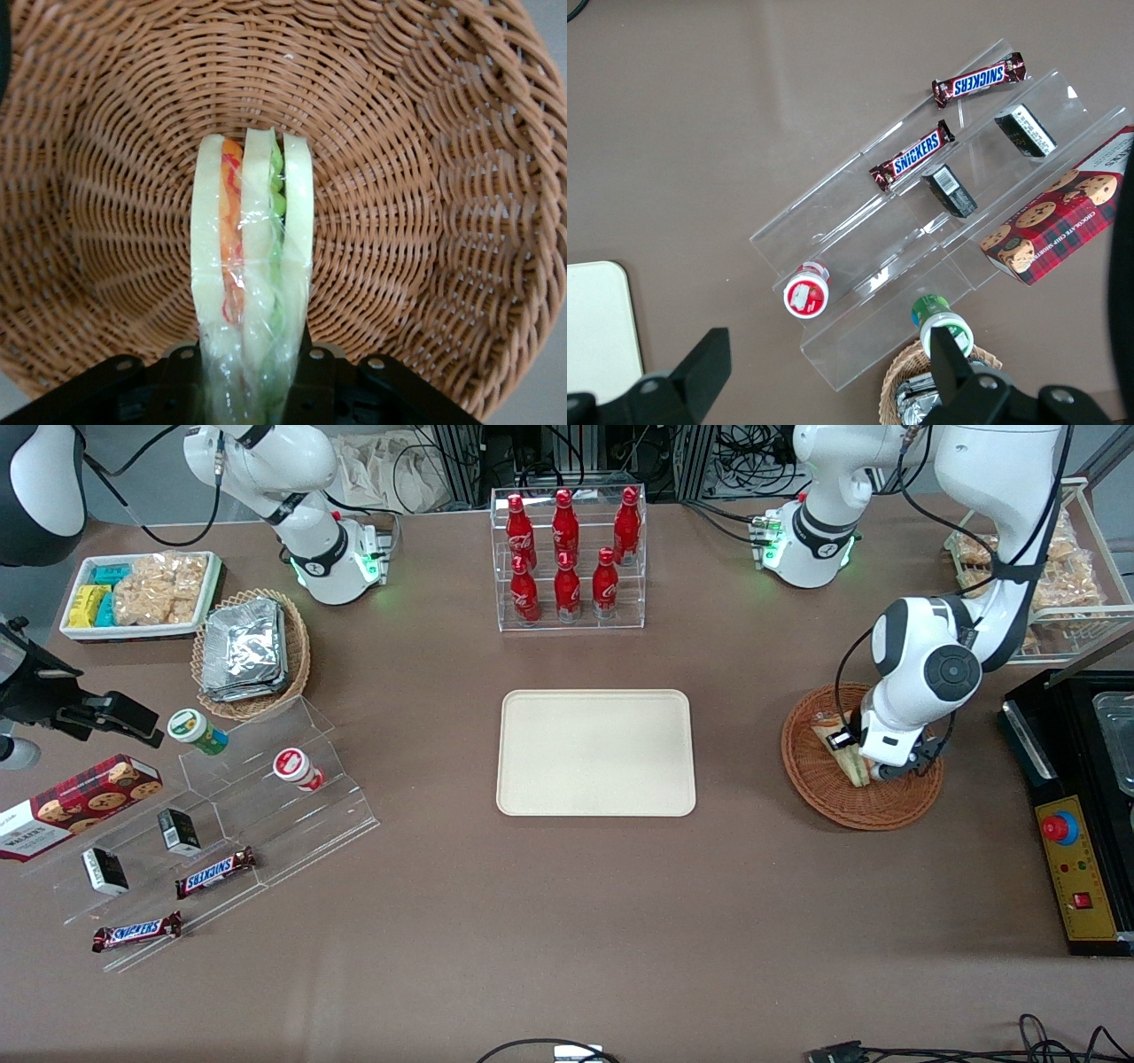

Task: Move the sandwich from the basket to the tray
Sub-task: 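Close the left gripper on the sandwich and lift it up, then carry the held sandwich over the cream tray with the left gripper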

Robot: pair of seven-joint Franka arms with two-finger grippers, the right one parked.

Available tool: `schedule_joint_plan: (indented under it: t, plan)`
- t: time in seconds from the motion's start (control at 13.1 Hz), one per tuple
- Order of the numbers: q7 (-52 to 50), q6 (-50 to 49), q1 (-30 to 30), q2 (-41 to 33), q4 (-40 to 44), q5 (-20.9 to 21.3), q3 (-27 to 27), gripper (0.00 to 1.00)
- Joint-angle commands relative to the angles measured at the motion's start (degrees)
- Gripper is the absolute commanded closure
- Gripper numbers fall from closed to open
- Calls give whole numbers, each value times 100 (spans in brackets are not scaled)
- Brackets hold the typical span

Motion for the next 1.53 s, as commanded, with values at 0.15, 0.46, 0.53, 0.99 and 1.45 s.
schedule_joint_plan:
  t: [0.15, 0.46, 0.53, 0.99, 1.45]
  plan:
    - [64, -1933, -24, -1450, 581, 87, 0, 100]
    - [942, -4280, -6, -1392, 2714, -404, 52, 100]
    - [1117, -4711, -24, -1321, 3180, -396, 44, 100]
    - [1797, -6269, -147, -347, 5598, -273, -612, 100]
    - [-707, -6254, -156, 1086, 6666, 331, -3388, 100]
